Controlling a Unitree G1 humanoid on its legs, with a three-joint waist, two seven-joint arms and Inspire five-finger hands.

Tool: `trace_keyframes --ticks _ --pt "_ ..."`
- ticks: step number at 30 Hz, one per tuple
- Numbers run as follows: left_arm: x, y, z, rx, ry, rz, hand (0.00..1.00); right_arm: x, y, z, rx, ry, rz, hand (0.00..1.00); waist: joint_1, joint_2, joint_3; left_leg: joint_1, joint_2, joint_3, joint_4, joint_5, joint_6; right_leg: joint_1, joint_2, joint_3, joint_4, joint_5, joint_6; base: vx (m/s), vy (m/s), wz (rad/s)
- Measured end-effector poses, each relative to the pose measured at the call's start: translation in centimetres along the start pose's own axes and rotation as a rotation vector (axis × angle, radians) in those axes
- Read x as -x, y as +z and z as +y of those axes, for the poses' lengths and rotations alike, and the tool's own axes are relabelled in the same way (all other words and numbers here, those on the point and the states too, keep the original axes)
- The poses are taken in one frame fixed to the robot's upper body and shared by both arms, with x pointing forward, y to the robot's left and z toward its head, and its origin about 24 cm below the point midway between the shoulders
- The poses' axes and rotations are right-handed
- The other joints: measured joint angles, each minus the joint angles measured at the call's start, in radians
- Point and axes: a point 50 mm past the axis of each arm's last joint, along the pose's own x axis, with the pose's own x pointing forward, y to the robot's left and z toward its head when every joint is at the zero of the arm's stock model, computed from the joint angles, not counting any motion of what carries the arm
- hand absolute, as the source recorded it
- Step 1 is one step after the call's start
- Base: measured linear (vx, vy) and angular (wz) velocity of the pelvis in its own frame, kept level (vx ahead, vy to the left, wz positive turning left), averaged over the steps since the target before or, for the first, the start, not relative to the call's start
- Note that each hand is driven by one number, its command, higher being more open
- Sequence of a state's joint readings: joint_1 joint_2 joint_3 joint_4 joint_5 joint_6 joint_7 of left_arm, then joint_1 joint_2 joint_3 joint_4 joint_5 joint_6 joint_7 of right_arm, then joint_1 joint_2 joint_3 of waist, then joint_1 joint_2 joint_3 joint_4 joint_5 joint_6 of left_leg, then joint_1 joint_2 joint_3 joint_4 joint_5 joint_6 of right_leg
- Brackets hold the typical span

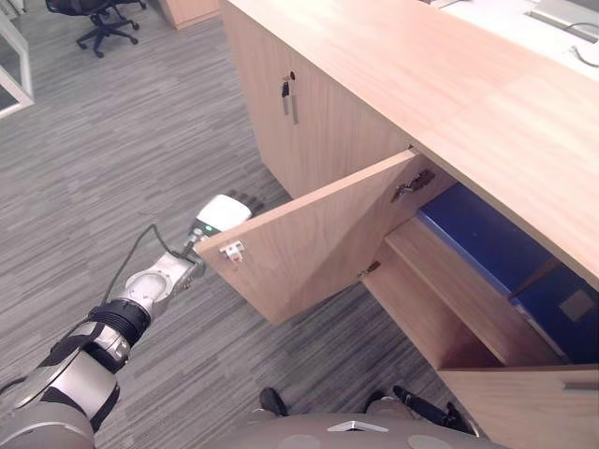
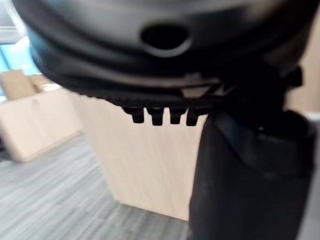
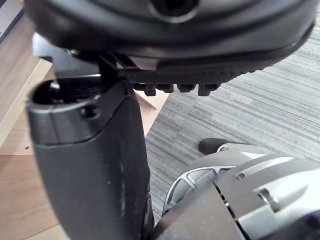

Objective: Walk over to the cabinet, pick up the folder, carry it to the office cabinet, place the folder inside the office cabinet, then close the office cabinet door

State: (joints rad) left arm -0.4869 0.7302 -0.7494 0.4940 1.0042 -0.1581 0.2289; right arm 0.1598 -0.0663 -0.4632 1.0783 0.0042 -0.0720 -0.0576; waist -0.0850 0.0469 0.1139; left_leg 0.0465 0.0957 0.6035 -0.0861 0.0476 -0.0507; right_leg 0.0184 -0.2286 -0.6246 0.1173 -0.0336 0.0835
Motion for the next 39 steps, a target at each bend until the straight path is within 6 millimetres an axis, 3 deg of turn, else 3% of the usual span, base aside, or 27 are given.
trace_keyframes --ticks 3,4,10,13,17,21,25,27,28,29,31,33,34,35,37,38,39 --pt "-0.4 4.6 0.3 -0.02 0.006 -0.229 1.0 0.0 -0.2 -0.1 0.025 0.002 0.005 1.0 -0.005 -0.015 -0.009 0.0 -0.031 0.008 0.0 -0.016 0.021 0.002 -0.026 -0.001 -0.018 0.035 0.014 -0.04 0.174 -0.06" --pt "-0.8 7.4 0.5 0.01 0.014 -0.335 1.0 0.0 -0.2 -0.2 0.044 0.003 0.006 1.0 -0.011 -0.024 -0.014 0.0 -0.045 0.013 0.0 -0.026 0.029 0.0 -0.04 -0.001 -0.023 0.046 0.021 -0.03 0.124 -0.12" --pt "-1.1 13.7 0.0 0.194 -0.023 -0.468 1.0 0.2 -1.6 -0.6 -0.006 -0.021 0.075 1.0 -0.033 -0.052 -0.039 0.003 -0.072 0.026 0.0 -0.043 0.041 0.001 -0.064 -0.003 -0.032 0.062 0.025 0.0 0.048 -0.08" --pt "-0.8 17.2 0.1 0.272 -0.041 -0.556 1.0 0.2 -1.5 -0.1 0.017 0.0 0.073 1.0 -0.024 -0.056 -0.041 0.009 -0.073 0.034 0.001 -0.045 0.043 -0.002 -0.065 -0.003 -0.034 0.064 0.026 0.01 -0.026 -0.15" --pt "-0.6 17.3 -0.8 0.332 -0.102 -0.54 1.0 0.1 -0.8 -0.5 0.203 0.088 0.04 1.0 -0.044 -0.055 -0.042 0.016 -0.068 0.005 0.044 -0.061 0.03 0.015 -0.064 -0.003 -0.033 0.061 0.022 -0.04 -0.055 -0.02" --pt "0.0 18.2 -1.5 0.339 -0.156 -0.568 1.0 -0.1 2.0 -1.6 0.613 0.237 -0.043 1.0 -0.062 -0.055 -0.041 0.006 -0.071 -0.072 0.082 -0.078 0.018 0.038 -0.069 -0.013 -0.034 0.058 0.017 -0.05 -0.017 0.19" --pt "1.5 20.4 -2.7 0.293 -0.272 -0.69 1.0 0.1 4.6 -2.1 0.961 0.35 -0.102 1.0 -0.079 -0.045 -0.041 -0.003 -0.074 -0.089 0.102 -0.101 0.006 0.037 -0.076 -0.009 -0.033 0.053 0.009 -0.07 0.002 0.04" --pt "2.1 21.2 -3.0 0.284 -0.297 -0.736 1.0 0.3 5.4 -2.2 1.055 0.371 -0.128 1.0 -0.088 -0.04 -0.04 -0.003 -0.07 -0.086 0.11 -0.109 0.007 0.034 -0.077 0.001 -0.033 0.053 0.009 -0.03 0.011 -0.22" --pt "3.5 22.8 -3.2 0.294 -0.322 -0.826 1.0 0.9 6.1 -2.9 1.243 0.397 -0.146 1.0 -0.108 -0.033 -0.038 -0.004 -0.067 -0.069 0.138 -0.131 0.008 0.028 -0.079 0.029 -0.033 0.053 0.009 -0.01 0.019 -0.31" --pt "3.8 23.3 -3.3 0.301 -0.325 -0.847 1.0 1.0 5.7 -3.5 1.315 0.414 -0.116 1.0 -0.11 -0.031 -0.038 -0.004 -0.065 -0.063 0.147 -0.138 0.01 0.028 -0.079 0.035 -0.033 0.054 0.009 0.0 0.026 -0.38" --pt "4.2 24.1 -3.3 0.318 -0.328 -0.872 1.0 1.7 1.8 -5.0 1.448 0.509 0.075 1.0 -0.107 -0.031 -0.039 -0.006 -0.056 -0.046 0.169 -0.153 0.01 0.023 -0.075 0.054 -0.034 0.054 0.011 0.03 0.002 -0.27" --pt "4.1 24.3 -3.2 0.33 -0.322 -0.866 1.0 3.3 -5.7 -6.1 1.456 0.662 0.419 1.0 -0.108 -0.032 -0.038 -0.006 -0.046 -0.036 0.19 -0.158 0.009 0.013 -0.062 0.081 -0.034 0.055 0.011 0.05 -0.028 -0.37" --pt "4.1 24.3 -3.1 0.336 -0.318 -0.86 1.0 3.9 -7.3 -6.4 1.434 0.693 0.503 1.0 -0.108 -0.031 -0.04 -0.006 -0.043 -0.043 0.193 -0.159 0.011 0.009 -0.058 0.089 -0.034 0.055 0.011 0.06 -0.076 -0.52" --pt "3.8 24.1 -2.9 0.354 -0.302 -0.84 1.0 5.7 -10.9 -6.1 1.329 0.773 0.646 1.0 -0.114 -0.027 -0.038 -0.007 -0.033 -0.063 0.208 -0.17 0.012 -0.002 -0.047 0.114 -0.034 0.054 0.01 0.04 -0.072 -0.47" --pt "3.0 23.3 -2.5 0.38 -0.276 -0.791 1.0 7.5 -14.0 -4.8 1.133 0.841 0.728 1.0 -0.118 -0.033 -0.034 -0.007 -0.009 -0.067 0.253 -0.196 0.005 -0.019 -0.027 0.166 -0.035 0.055 0.008 0.01 -0.092 -0.72" --pt "2.7 22.9 -2.5 0.39 -0.27 -0.767 1.0 7.7 -14.4 -4.3 1.084 0.849 0.735 1.0 -0.117 -0.04 -0.029 -0.015 0.004 -0.077 0.294 -0.209 0.004 -0.025 -0.02 0.194 -0.035 0.057 0.009 -0.03 -0.076 -1.02" --pt "2.3 22.4 -2.4 0.401 -0.26 -0.734 1.0 7.9 -14.7 -3.8 1.022 0.852 0.738 1.0 -0.112 -0.043 -0.027 -0.05 0.029 -0.147 0.382 -0.242 0.015 -0.041 -0.004 0.234 -0.035 0.063 0.003 -0.05 -0.055 -1.27"
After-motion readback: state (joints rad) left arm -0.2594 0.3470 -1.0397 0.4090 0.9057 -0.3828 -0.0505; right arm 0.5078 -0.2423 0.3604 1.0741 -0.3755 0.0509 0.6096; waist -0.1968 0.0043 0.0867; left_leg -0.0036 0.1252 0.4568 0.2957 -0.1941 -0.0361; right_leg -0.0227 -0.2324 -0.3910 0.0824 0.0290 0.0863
